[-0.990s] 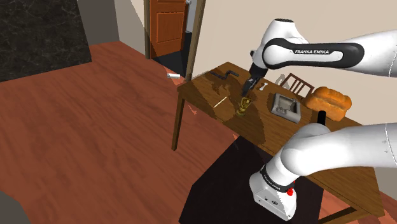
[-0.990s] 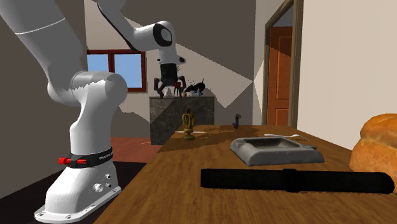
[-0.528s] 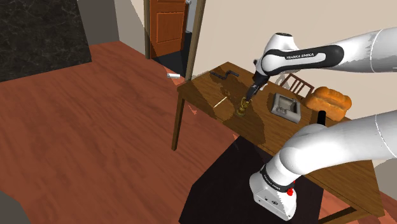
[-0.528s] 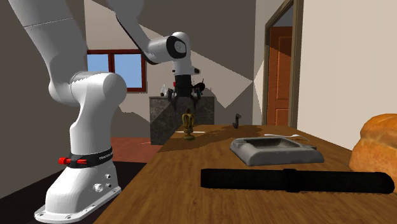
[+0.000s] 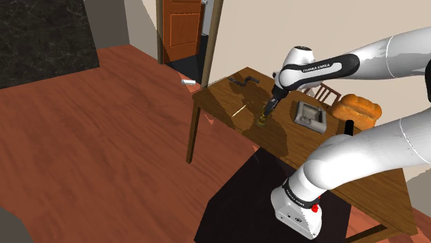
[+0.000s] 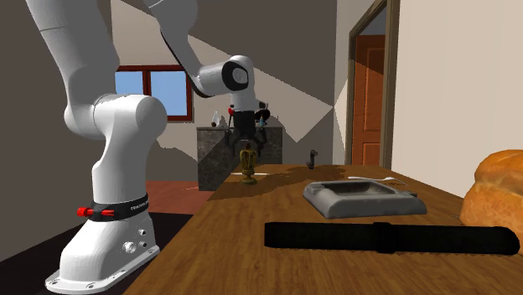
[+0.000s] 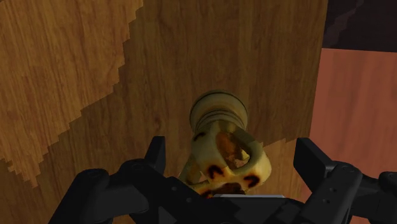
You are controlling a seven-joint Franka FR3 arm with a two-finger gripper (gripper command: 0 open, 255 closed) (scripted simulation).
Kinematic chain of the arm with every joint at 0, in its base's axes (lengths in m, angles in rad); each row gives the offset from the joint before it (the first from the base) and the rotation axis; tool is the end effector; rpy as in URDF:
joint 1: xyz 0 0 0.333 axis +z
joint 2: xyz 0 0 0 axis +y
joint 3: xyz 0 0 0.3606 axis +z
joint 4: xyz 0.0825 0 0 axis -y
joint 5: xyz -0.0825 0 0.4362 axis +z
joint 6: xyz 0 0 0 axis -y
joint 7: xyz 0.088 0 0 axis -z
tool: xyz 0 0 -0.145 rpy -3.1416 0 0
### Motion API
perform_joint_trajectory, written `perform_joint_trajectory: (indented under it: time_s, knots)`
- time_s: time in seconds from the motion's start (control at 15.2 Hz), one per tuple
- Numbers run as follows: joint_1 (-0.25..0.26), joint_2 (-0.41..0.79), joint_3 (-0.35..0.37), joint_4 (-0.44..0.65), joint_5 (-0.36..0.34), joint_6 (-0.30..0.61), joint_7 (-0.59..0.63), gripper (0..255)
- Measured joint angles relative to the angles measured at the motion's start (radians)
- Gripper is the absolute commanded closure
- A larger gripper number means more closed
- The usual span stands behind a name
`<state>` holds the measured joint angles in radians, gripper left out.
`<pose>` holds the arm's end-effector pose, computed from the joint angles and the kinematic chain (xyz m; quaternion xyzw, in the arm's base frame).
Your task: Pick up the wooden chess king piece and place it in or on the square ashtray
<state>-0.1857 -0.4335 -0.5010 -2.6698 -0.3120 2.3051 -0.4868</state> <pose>0.3240 -0.2632 0.3307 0.9994 0.0215 0.0091 0.0243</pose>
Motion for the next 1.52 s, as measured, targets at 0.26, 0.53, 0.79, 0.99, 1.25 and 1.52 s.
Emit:
perform_joint_trajectory:
  time_s: [0.26,0.53,0.79,0.99,1.25,1.52]
  knots:
    - [0.002,0.010,-0.003,-0.003,0.001,0.014,0.000,0]
    - [0.002,0.011,-0.004,-0.003,0.001,0.015,-0.001,255]
    - [0.002,0.011,-0.004,-0.003,0.001,0.015,0.000,255]
    - [0.002,0.011,-0.004,-0.003,0.001,0.015,-0.001,255]
    - [0.001,0.001,0.000,0.006,0.002,-0.004,-0.001,255]
    - [-0.002,-0.038,0.015,0.030,0.003,-0.066,0.001,255]
